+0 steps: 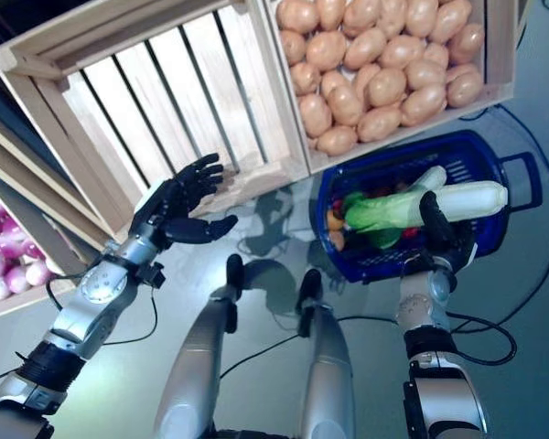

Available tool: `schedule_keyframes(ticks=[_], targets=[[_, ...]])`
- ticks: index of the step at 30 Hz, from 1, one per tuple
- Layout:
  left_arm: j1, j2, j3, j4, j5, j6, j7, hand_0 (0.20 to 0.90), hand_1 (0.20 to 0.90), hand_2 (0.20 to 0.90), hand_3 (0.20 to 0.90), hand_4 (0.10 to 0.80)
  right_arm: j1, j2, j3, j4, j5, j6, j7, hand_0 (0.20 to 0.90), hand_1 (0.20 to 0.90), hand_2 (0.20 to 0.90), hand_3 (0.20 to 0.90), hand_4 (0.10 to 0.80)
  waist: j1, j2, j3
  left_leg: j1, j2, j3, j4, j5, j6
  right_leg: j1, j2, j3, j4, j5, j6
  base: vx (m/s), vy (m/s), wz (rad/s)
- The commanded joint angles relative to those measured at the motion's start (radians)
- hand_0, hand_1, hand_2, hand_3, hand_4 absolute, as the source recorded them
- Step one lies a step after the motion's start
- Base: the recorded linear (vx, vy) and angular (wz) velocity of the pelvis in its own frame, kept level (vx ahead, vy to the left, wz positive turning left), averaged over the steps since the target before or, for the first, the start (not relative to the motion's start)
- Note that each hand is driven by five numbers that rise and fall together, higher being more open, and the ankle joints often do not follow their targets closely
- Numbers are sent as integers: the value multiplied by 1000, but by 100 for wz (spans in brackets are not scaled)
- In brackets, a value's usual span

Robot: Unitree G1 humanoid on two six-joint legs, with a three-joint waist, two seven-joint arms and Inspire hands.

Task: Put vegetables into the basket

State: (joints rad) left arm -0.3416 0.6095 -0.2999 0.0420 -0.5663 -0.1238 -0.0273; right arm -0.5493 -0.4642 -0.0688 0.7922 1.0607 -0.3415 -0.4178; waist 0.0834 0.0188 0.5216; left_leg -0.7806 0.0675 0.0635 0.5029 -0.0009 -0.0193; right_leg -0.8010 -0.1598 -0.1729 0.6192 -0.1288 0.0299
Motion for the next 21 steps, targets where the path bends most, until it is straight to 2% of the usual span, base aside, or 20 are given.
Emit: schedule_keyframes(ticks=[1, 13, 20, 21], targets=[[-53, -10, 27, -146, -50, -145, -36, 900, 900, 900, 900, 800, -26, -188, -33, -49, -113, -61, -113, 300, 300, 300, 300, 400, -10, 40, -2, -53, -26, -37, 113, -102, -30, 30, -29, -36, 18, 19, 28, 0, 0, 0], [-80, 18, 16, -172, -60, -142, -84, 900, 900, 900, 900, 800, -78, -211, -20, -64, -84, 29, -140, 300, 300, 300, 300, 400, -2, 55, -2, -185, -51, -34, 228, -137, 0, -131, -38, -10, 174, 3, 23, 5, -5, 3], [-102, 9, 11, -179, -66, -129, -83, 900, 900, 900, 900, 800, -136, -207, -29, -60, -60, -18, -182, 300, 300, 300, 300, 400, 0, 67, -2, -236, -55, -40, 279, -146, 4, -186, -43, 0, 227, 1, 27, 7, 0, 2], [-107, 7, 9, -180, -68, -127, -83, 900, 900, 900, 900, 800, -147, -203, -32, -61, -41, -35, -184, 453, 453, 453, 453, 502, 1, 68, -2, -238, -57, -40, 283, -149, 4, -188, -42, 0, 229, 0, 26, 0, 0, 0]])
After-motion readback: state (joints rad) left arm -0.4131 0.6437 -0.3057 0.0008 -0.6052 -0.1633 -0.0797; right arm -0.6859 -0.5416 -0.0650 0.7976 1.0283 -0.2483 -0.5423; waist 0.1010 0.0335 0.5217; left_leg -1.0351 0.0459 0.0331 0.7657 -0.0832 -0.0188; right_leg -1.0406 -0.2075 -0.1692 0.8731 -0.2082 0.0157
